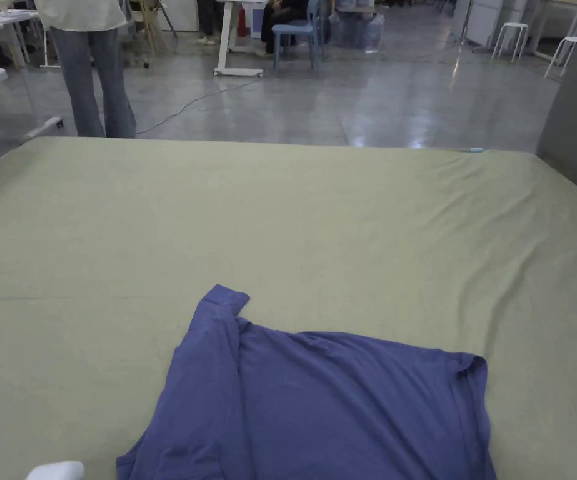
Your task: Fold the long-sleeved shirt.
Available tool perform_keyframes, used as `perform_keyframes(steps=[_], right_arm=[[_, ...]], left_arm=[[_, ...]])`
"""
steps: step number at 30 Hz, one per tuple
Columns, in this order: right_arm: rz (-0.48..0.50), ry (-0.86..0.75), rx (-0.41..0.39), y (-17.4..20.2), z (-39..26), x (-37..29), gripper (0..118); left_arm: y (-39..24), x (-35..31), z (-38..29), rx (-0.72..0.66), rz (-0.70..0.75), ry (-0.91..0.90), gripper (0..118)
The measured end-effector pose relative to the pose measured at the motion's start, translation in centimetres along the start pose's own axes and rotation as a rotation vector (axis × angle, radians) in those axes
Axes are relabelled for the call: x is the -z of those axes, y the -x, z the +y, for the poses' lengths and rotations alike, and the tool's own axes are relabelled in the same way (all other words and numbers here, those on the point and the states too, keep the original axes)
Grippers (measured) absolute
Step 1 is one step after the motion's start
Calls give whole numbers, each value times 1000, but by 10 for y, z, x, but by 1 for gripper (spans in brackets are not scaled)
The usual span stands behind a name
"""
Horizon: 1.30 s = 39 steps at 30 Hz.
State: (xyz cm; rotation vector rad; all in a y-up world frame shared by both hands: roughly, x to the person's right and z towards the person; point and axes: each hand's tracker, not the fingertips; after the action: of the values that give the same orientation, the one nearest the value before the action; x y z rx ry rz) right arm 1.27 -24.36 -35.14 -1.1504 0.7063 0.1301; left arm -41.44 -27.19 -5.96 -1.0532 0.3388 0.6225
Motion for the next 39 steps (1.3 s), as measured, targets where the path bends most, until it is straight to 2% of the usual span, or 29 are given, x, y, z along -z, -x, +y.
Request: perform_keyframes(steps=[1,2,3,4,8,9,10,11,12,13,14,15,16,17,19,22,24,25,26,27,28,29,30,32,35,39], right_arm=[[-31,21,-20,6,-5,9,0],[-49,-13,-18,11,-12,17,0],[-75,37,-66,13,-17,23,0],[-56,69,-98,14,-18,33,0],[14,42,-104,17,-12,44,0],[31,52,-141,39,-4,34,0],[33,51,-146,42,0,34,0],[35,47,-154,45,2,34,0],[36,45,-164,47,4,34,0],[45,43,-164,42,3,41,0],[47,43,-162,42,4,43,0],[51,46,-156,40,5,45,0],[54,53,-149,38,5,47,0],[29,56,-157,50,5,40,0],[18,75,-139,50,3,44,0],[25,111,-120,44,2,52,0],[18,129,-111,41,0,55,0],[11,139,-107,41,-1,57,0],[5,144,-107,40,-1,58,0],[-2,146,-106,40,-1,58,0],[-5,147,-102,40,-1,58,0],[5,147,-93,32,-1,61,0],[15,148,-85,31,0,62,0],[40,137,-69,32,2,60,0],[43,98,-75,44,5,49,0],[82,42,-97,52,3,25,0]], left_arm=[[-7,7,-5,22,25,8,23],[-12,13,-7,32,30,23,0],[-14,14,-7,16,10,28,0],[-15,15,0,-4,-35,54,0],[-25,15,67,-10,-105,-24,0],[-29,17,96,7,-95,-46,0],[-29,23,129,35,-81,-83,0],[-32,30,158,50,-74,-118,3],[-37,40,192,66,-43,-150,33],[-41,54,226,90,-20,-159,82],[-39,73,258,89,-28,-132,118],[-40,93,289,96,15,-98,117],[-42,109,316,80,30,-145,117],[-42,128,338,60,66,-124,117],[-46,163,368,37,89,-87,117],[-29,214,400,-71,83,-51,117],[-25,240,401,-61,101,8,116],[-14,259,406,-69,157,39,113],[-6,273,411,-51,206,52,103],[-7,267,410,5,214,19,97],[-11,263,412,-1,198,-1,97],[-12,259,413,7,215,-4,87],[-14,246,406,23,261,-12,70],[-13,224,405,36,268,-31,0],[-20,144,382,15,112,-124,0],[-52,3,283,159,-37,-261,0]])
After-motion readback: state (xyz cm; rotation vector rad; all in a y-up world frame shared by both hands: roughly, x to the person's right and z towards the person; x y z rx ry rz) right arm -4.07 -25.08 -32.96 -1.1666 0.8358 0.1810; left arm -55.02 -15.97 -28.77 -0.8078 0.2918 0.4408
